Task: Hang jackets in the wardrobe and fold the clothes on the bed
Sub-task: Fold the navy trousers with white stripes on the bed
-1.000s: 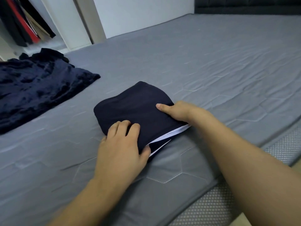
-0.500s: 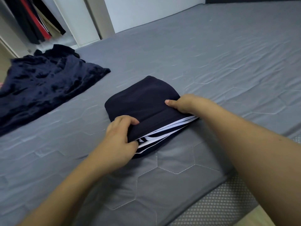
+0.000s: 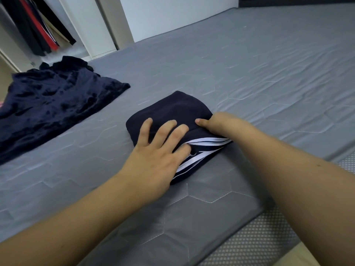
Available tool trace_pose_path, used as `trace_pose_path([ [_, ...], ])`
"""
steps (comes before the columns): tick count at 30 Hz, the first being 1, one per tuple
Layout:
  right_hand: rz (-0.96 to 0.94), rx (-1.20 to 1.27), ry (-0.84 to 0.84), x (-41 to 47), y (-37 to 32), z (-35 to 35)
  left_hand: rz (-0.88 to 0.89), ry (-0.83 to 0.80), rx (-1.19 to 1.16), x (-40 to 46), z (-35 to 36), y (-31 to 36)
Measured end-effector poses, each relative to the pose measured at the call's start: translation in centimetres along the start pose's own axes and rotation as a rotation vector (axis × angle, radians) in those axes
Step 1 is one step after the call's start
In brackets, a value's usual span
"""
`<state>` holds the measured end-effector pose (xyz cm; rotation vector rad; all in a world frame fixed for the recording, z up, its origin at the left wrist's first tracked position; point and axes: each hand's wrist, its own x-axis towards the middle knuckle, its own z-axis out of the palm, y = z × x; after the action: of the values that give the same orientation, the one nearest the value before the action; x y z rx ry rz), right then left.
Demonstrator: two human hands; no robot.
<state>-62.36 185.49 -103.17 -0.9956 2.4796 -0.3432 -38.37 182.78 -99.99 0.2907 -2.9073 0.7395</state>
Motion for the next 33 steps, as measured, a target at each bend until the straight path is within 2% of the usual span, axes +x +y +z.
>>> trace_pose_path([
  [6,0.005,0.002,0.032,-0.6,-0.3,0.1,-0.099,-0.156,0.161,1.1,-2.0,-1.0],
  [9,0.012,0.014,0.043,-0.9,-0.3,0.2,-0.051,-0.223,0.275,1.5,-1.6,-0.1],
  [12,0.006,0.011,0.05,-1.1,-0.3,0.2,-0.09,-0.296,0.281,1.7,-1.3,0.1],
  [16,0.005,0.049,0.05,-1.1,0.0,0.1,-0.12,-0.205,0.215,1.9,-1.4,-0.3],
  [18,0.02,0.057,0.042,-1.0,0.1,0.0,-0.051,-0.118,0.168,1.3,-1.1,-1.1],
  [21,0.035,0.056,0.033,-0.9,0.1,0.1,0.101,-0.109,0.041,0.3,-0.1,-2.4],
  [26,0.026,0.031,0.061,-0.6,0.2,0.8,0.025,-0.173,0.303,0.5,-1.1,-1.3],
  [29,0.033,0.032,0.082,-0.5,0.3,1.0,0.114,-0.276,0.449,0.9,-1.3,-0.5],
  [31,0.045,0.042,0.095,-0.7,0.4,1.0,0.2,-0.16,0.39,0.4,-1.7,-1.7],
  [33,0.047,0.036,0.104,-0.7,0.6,1.1,0.21,-0.031,0.225,-1.3,-1.1,-3.4],
])
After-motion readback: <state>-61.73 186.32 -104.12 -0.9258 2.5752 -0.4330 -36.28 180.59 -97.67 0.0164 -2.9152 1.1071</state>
